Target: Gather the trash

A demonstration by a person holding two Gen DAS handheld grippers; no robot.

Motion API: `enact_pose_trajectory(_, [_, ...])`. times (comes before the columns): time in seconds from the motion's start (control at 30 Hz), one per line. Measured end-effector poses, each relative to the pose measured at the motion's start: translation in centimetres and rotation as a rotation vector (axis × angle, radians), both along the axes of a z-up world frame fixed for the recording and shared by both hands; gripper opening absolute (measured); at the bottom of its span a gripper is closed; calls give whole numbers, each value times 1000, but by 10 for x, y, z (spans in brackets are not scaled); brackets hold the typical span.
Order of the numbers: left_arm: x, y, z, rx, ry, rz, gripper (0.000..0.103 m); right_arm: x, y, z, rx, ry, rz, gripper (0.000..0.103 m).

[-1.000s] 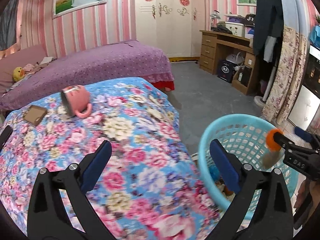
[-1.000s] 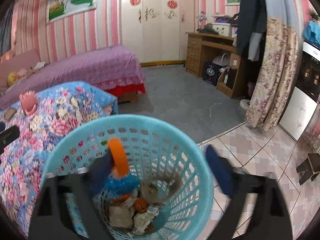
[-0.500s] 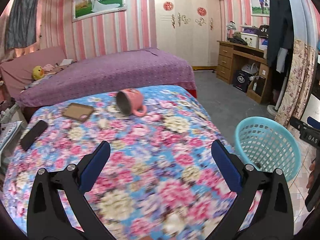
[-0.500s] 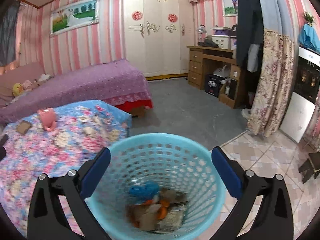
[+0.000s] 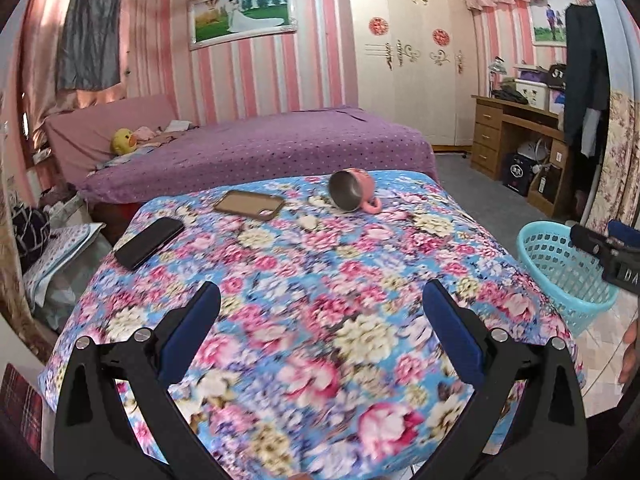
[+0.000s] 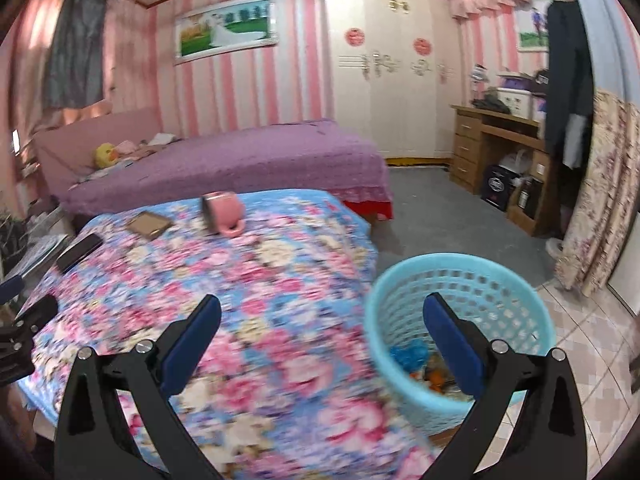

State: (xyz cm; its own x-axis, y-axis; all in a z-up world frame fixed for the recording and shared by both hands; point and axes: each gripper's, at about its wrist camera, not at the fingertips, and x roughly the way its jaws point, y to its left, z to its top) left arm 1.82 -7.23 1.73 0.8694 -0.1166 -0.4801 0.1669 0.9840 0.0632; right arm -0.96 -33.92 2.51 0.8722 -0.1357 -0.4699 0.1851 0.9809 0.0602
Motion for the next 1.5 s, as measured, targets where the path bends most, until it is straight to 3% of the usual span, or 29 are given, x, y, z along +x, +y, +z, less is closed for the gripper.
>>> enact_pose_trajectory(0.33, [-17, 35, -10, -62, -21, 51, 98, -11, 70, -11, -79, -28, 100, 99])
enact_pose_trajectory(0.47, [-20, 34, -12, -38, -52, 61, 98, -8, 81, -19, -87, -22, 111, 99])
enact_pose_trajectory(0.83, [-11, 40, -16, -81, -40, 62, 98, -7, 89, -21, -106, -36, 121, 99])
enact_pose_trajectory(1.5, [-4, 37, -22, -66, -29, 75, 98, -6, 89, -19, -117, -68, 108, 99])
